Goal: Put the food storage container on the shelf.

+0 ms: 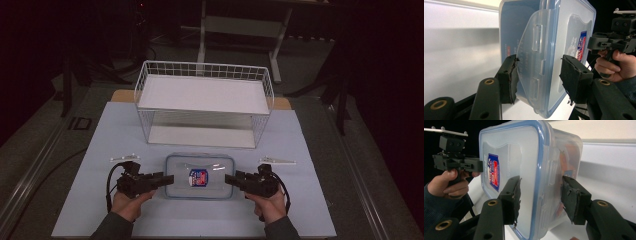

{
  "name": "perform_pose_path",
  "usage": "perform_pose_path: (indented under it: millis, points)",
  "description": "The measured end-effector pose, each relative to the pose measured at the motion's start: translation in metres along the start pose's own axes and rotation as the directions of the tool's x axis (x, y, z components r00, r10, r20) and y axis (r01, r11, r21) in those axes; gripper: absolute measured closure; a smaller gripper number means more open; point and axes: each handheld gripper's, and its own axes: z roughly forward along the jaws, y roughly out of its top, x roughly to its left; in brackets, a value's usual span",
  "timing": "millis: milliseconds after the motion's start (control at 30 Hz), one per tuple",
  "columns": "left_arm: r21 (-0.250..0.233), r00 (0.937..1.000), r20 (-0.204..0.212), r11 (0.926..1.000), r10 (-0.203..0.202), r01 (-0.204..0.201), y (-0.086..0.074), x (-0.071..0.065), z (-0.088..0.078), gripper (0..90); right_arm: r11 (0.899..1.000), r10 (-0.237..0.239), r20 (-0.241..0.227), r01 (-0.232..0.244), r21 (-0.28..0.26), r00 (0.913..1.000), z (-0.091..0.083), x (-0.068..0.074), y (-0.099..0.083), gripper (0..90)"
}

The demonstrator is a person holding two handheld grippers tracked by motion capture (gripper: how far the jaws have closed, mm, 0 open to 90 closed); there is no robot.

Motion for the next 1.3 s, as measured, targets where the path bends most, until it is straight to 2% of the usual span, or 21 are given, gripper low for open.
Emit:
perform_pose_path:
  millis: [467,767,1067,1300]
  points:
    - [-0.021,0.999,-0.003,0.9987,0.045,-0.046,0.006,-0.006,-0.007,49.1,0.999,-0.033,-0.005,0.033,-0.028,0.9994,-0.003,0.007,0.005,50.7]
    - [-0.04,0.9982,0.003,0.9974,0.059,-0.059,0.01,-0.011,-0.01,49.1,0.997,-0.055,0.001,0.055,-0.061,0.9985,-0.009,0.013,0.011,50.8]
    - [-0.048,0.9962,0.006,0.995,0.087,-0.087,0.025,-0.018,-0.012,49.1,0.994,-0.059,0.001,0.059,-0.094,0.9982,-0.013,0.016,0.019,50.9]
    - [-0.075,0.9909,0.005,0.9882,0.135,-0.134,0.044,-0.029,-0.018,49.1,0.987,-0.092,0.006,0.092,-0.128,0.9957,-0.022,0.023,0.035,50.9]
